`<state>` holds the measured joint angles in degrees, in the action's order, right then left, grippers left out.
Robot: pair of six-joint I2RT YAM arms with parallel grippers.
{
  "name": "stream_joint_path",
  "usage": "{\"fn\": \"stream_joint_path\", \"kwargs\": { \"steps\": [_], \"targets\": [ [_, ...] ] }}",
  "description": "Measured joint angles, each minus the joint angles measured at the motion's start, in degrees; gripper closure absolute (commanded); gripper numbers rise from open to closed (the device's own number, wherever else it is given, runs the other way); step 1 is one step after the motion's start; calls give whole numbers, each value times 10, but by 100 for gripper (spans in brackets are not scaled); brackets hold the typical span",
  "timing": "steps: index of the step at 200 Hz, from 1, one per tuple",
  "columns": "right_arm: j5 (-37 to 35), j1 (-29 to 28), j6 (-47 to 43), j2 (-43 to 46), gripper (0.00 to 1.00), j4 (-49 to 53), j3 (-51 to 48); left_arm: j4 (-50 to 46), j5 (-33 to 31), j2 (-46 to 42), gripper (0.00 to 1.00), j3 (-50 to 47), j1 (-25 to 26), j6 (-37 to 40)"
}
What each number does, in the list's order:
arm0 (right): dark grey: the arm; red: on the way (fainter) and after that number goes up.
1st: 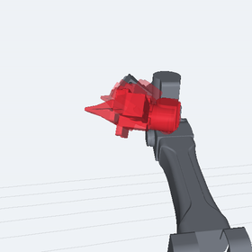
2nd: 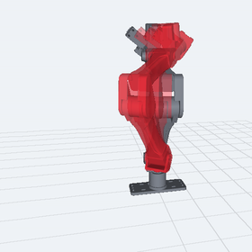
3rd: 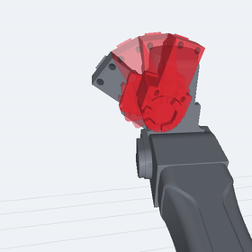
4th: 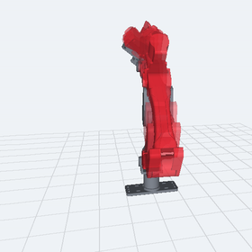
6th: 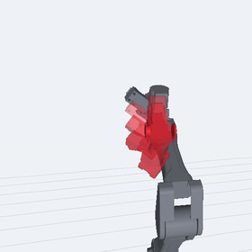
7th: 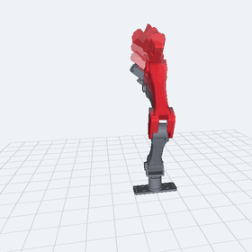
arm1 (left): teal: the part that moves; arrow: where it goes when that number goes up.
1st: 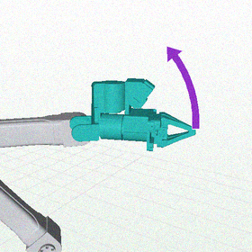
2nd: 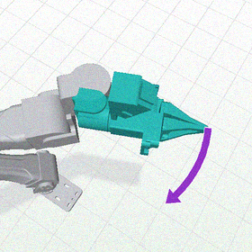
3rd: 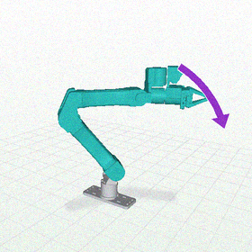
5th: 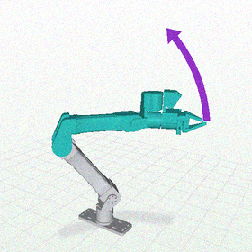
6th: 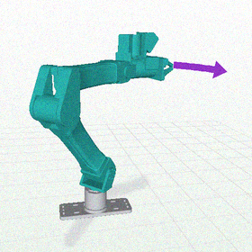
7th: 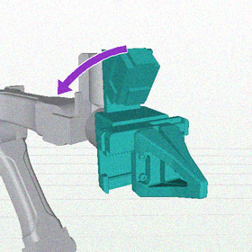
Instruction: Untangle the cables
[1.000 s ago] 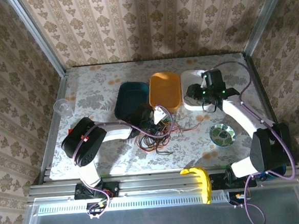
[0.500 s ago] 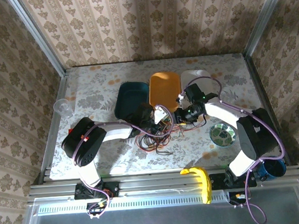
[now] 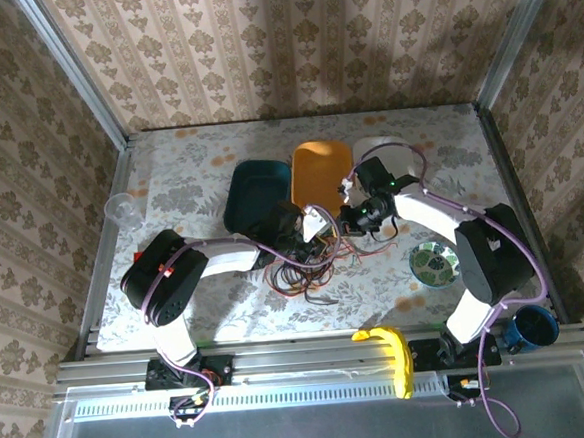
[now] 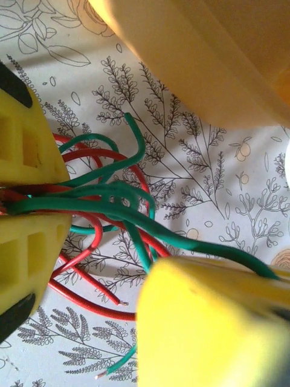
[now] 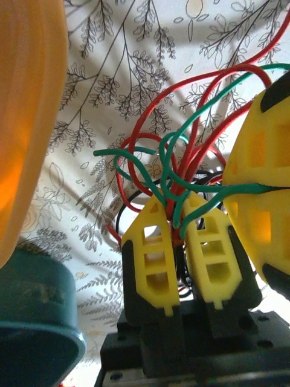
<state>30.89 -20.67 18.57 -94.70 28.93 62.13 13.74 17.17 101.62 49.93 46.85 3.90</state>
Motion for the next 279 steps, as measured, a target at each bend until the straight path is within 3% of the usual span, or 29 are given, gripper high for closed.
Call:
{"fn": "stream_joint_path", "kwargs": {
  "steps": [14, 41, 89, 122, 141, 154, 178, 219, 279],
  "targets": [
    [5, 11, 14, 24, 100, -4, -14, 11, 0, 1, 94, 6, 0, -5],
    [21, 43, 48, 63, 100, -24, -36, 41, 4, 11, 94, 24, 5, -7],
    [73, 99, 118, 102, 100, -72, -74, 84, 8, 17, 82, 33, 8, -10],
    [82, 117, 132, 108, 100, -95, -74, 54, 0, 34, 71, 18, 2, -14],
    [85, 118, 132, 110, 100, -99, -74, 30, -3, 45, 71, 10, -1, -17],
    [86, 117, 132, 110, 100, -99, -74, 20, -4, 46, 74, 8, -1, -18],
    [86, 117, 132, 110, 100, -99, -74, 19, -3, 46, 100, 8, -1, -19],
    [82, 126, 143, 125, 100, -99, -75, 17, 0, 46, 100, 8, -1, -23],
    [7, 190, 168, 181, 100, -89, -102, 26, -3, 22, 100, -33, -13, -29]
  ]
}}
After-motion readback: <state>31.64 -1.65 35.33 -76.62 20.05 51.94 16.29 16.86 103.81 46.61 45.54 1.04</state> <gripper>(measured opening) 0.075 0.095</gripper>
